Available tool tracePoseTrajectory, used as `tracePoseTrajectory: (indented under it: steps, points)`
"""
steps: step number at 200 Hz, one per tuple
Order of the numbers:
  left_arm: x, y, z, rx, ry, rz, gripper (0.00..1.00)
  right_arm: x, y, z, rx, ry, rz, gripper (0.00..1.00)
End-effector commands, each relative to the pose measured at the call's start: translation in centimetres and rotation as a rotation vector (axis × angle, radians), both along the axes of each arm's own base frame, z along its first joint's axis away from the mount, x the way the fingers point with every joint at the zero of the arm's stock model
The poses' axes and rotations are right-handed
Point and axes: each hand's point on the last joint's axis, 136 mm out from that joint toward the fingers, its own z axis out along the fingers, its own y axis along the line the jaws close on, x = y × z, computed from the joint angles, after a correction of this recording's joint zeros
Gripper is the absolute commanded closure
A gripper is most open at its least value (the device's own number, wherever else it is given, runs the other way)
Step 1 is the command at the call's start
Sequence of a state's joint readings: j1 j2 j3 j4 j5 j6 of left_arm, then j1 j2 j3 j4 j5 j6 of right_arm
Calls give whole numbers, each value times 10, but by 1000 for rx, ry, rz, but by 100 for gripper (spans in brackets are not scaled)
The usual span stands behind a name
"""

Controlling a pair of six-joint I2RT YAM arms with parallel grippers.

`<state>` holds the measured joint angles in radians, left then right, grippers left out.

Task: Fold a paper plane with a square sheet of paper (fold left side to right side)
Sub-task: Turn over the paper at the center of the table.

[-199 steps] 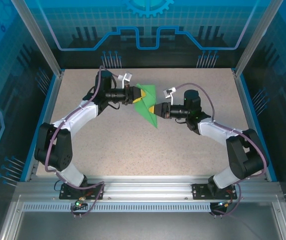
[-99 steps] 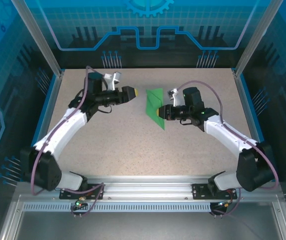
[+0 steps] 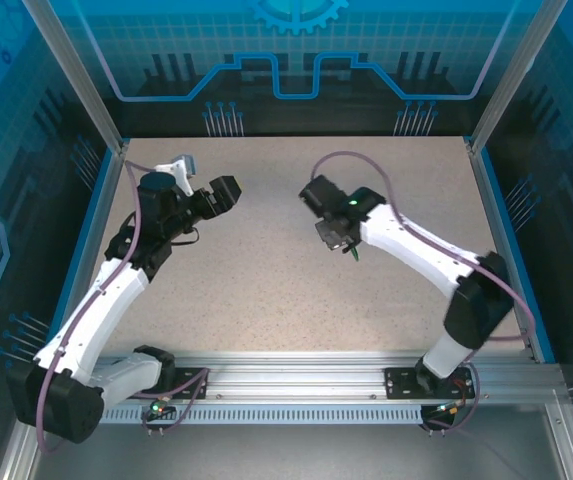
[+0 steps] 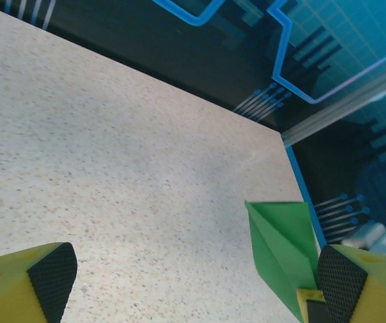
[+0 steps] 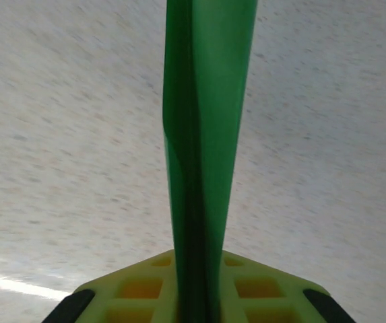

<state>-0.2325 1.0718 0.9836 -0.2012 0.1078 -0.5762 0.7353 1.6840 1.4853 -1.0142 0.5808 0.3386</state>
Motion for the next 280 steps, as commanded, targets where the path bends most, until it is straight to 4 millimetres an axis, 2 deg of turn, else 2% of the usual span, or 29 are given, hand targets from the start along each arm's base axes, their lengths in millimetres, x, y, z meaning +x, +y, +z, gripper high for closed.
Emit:
tracePoseTrajectory:
  steps: [1, 24, 54, 87, 120, 158, 187, 206, 254, 280]
  points:
    - [-3, 19, -5, 49, 2, 83, 4, -3, -25, 1, -379, 5, 23, 84]
    - [-5, 20, -5, 53, -2, 84, 3, 0, -11, -20, -497, 54, 63, 85]
    - [-6, 21, -5, 60, -4, 83, 3, 0, 6, -49, -562, 128, 107, 85]
    - [-7, 20, -6, 61, 0, 78, 2, -3, 14, -74, -604, 197, 131, 84]
    - [-6, 20, -10, 64, 10, 77, 2, -11, 21, -95, -602, 263, 155, 82]
    - [-7, 19, -9, 61, 12, 73, 2, -21, 30, -112, -555, 334, 180, 72]
    - [-7, 18, -11, 61, 17, 66, 2, -24, 41, -114, -467, 355, 192, 62]
    - [-6, 16, -12, 58, 28, 53, 1, -27, 51, -111, -383, 357, 200, 52]
    - [-3, 3, -21, 38, 58, -9, 1, -28, 71, -92, -128, 317, 202, 28]
    - [1, -8, -33, 18, 101, -64, 2, -23, 73, -73, 21, 255, 167, 26]
